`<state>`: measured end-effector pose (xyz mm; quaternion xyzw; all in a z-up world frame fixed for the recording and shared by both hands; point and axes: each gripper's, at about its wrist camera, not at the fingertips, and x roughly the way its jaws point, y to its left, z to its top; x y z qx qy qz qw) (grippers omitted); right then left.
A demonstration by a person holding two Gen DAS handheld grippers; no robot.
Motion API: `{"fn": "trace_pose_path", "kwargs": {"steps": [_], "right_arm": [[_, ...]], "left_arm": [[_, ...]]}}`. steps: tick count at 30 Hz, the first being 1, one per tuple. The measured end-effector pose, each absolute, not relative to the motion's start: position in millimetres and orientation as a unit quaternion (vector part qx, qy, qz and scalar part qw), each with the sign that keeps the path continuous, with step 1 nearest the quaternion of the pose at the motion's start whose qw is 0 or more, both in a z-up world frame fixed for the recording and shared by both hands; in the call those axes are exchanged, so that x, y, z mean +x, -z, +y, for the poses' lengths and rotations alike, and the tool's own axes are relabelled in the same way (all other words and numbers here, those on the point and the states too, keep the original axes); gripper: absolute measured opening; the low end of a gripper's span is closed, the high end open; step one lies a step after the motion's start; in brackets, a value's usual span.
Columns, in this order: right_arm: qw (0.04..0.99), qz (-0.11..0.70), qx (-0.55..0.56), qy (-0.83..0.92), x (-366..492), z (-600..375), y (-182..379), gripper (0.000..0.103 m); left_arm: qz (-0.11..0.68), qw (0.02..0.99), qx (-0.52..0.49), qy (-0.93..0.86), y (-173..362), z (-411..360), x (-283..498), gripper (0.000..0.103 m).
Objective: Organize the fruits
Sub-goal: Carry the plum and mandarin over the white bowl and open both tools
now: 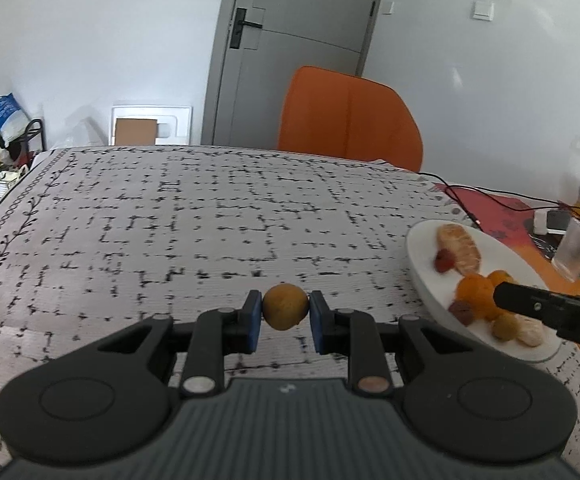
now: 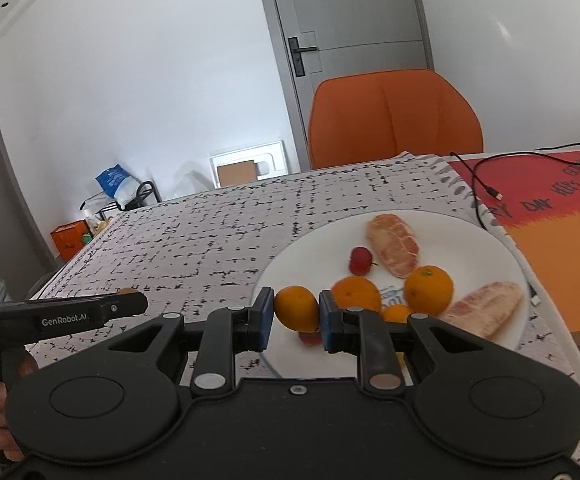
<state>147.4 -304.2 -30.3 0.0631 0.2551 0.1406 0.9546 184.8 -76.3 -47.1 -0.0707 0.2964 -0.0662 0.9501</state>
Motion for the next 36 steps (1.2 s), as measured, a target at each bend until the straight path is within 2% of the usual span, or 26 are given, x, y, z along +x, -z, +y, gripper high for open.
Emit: {"fn": "trace_pose_path", "kwargs": {"steps": [6,9,23,27,36], "right_arm": [[0.955,0.257,0.069,-0.131,143,-316,33,0.024],[0.957,0.253,0.064,-0.124,141,-320,35,0.036],[0.959,0.246,0.097,-0.098,139,-356,40,0.041],[0.96,0.244,0.099,-0.098,138,-360,41,0.047],[0.96,0.244,0.101,-0.089,138,-370,43,0.048]], "left_arm": [[0.294,0.95,-0.064,0.08,44,-91,184,0.024],[0.292,0.951,-0.06,0.087,43,-99,185,0.024],[0.287,0.95,-0.035,0.121,35,-141,193,0.024],[0.287,0.949,-0.028,0.129,34,-153,197,0.024],[0.288,0.946,-0.017,0.147,34,-175,204,0.024]]}}
